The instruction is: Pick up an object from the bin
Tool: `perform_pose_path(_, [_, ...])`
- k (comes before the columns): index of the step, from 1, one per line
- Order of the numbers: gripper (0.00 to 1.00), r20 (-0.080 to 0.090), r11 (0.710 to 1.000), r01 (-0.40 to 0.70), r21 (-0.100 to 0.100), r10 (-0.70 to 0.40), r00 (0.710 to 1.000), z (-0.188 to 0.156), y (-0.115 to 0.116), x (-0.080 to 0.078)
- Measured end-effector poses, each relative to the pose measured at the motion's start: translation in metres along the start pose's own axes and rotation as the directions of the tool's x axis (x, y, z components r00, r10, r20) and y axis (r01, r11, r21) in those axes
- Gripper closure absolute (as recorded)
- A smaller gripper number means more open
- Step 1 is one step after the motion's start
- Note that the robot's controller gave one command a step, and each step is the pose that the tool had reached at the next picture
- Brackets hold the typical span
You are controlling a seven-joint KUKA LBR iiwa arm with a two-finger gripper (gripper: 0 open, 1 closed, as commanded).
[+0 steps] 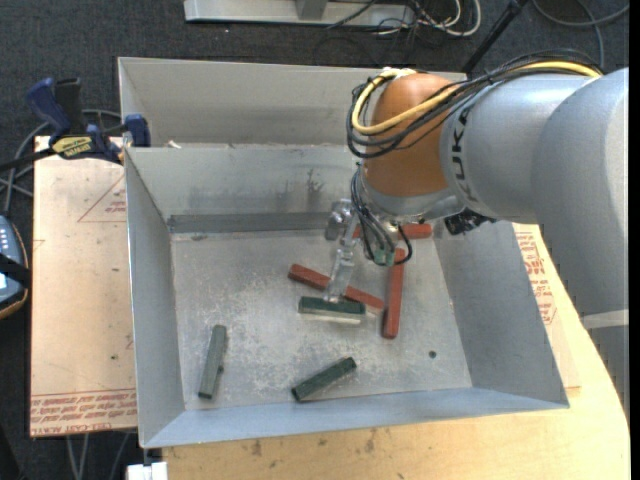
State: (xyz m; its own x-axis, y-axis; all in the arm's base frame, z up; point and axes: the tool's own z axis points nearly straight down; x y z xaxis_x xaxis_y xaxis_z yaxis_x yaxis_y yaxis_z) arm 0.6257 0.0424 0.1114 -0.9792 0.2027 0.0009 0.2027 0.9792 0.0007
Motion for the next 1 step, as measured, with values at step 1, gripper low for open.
perform_pose_path(1, [0.00,-0.002,1.000,0.027,0.001,-0.027,1.000,0.0427,0.0085,0.0105])
